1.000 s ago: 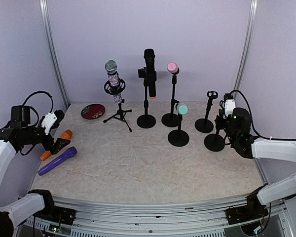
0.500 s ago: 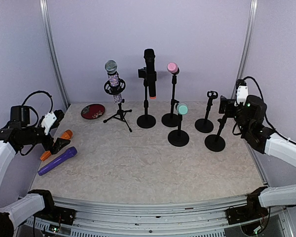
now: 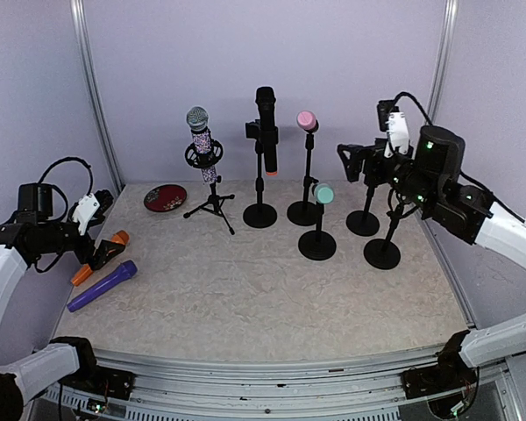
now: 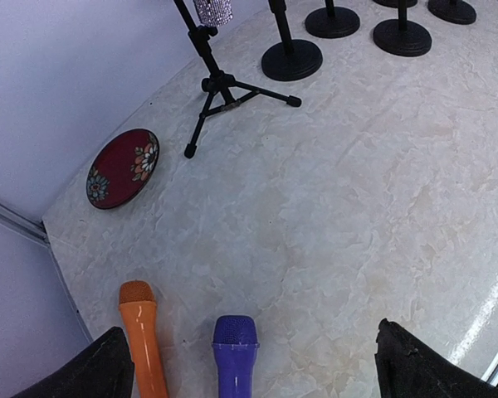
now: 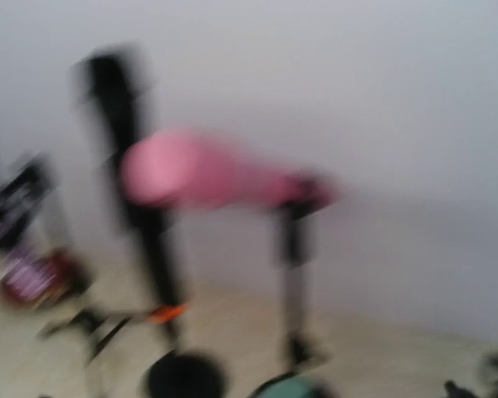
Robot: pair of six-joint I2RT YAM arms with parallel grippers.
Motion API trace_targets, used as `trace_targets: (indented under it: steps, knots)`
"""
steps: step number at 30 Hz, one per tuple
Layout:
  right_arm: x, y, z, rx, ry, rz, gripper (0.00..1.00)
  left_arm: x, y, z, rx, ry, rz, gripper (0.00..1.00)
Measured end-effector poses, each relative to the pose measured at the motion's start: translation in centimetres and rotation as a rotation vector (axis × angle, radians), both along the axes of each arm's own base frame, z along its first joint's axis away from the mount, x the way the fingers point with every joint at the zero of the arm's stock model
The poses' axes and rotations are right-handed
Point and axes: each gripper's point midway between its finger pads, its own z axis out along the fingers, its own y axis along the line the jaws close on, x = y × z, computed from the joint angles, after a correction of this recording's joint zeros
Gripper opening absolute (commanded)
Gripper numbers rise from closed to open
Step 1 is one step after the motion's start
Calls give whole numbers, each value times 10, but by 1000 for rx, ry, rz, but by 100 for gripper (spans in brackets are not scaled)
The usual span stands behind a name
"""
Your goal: Remove the microphone from the stand
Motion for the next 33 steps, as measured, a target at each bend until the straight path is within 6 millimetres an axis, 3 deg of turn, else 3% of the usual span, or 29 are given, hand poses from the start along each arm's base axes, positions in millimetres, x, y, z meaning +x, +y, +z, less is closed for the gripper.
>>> trace_targets:
  steps: [4, 8, 12, 18, 26, 33]
  knots:
    - [-14, 62, -39, -91, 88, 104, 100, 0, 0, -1, -2, 5, 0, 99]
    - [-17, 89, -81, -186, 163, 85, 100, -1, -2, 0, -9, 4, -9, 99]
    - [-6, 83, -110, -248, 215, -17, 97, -4, -6, -2, -25, 19, -30, 99]
    - [10, 75, -122, -291, 230, -141, 83, -7, -9, -2, -36, 32, -44, 99]
    - [16, 70, -136, -335, 248, -202, 48, -7, -9, 1, -35, 27, -43, 99]
    - [17, 70, -134, -345, 239, -215, 8, -9, -9, 5, -31, 9, -43, 99]
